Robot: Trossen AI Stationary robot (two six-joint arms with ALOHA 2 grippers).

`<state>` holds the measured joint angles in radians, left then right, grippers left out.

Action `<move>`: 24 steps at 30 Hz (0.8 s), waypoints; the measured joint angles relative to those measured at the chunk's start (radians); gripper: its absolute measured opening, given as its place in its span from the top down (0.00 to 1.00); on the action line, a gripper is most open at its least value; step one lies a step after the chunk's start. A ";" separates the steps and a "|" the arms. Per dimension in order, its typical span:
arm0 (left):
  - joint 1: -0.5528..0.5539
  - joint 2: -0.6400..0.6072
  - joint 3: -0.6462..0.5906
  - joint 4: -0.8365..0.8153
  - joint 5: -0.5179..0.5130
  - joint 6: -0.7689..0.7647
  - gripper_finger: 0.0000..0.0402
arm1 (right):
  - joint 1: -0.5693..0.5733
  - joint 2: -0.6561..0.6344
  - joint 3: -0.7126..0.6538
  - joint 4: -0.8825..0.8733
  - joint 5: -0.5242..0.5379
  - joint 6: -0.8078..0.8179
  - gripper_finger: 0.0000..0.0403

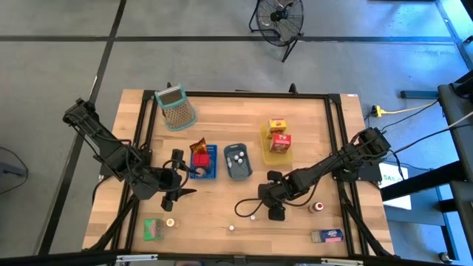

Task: Pick & Place Kitchen Items
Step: Put the small food coloring bottle into the gray bin

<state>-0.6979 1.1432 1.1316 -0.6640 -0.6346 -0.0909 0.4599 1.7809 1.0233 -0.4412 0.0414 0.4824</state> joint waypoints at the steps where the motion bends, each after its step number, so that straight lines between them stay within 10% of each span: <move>1: 0.000 0.000 0.000 0.000 0.000 0.000 0.38 | 0.000 0.000 0.000 0.000 0.000 0.000 0.70; 13: 0.000 0.000 0.000 0.007 -0.005 -0.139 0.38 | -0.020 -0.001 0.100 -0.129 -0.011 -0.056 0.81; 24: 0.000 0.000 0.000 0.000 0.008 -0.176 0.38 | -0.112 -0.001 0.399 -0.333 0.209 -0.246 0.81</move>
<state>-0.6975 1.1435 1.1316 -0.6636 -0.6263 -0.2667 0.3480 1.7802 1.4222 -0.7737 0.2508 0.2364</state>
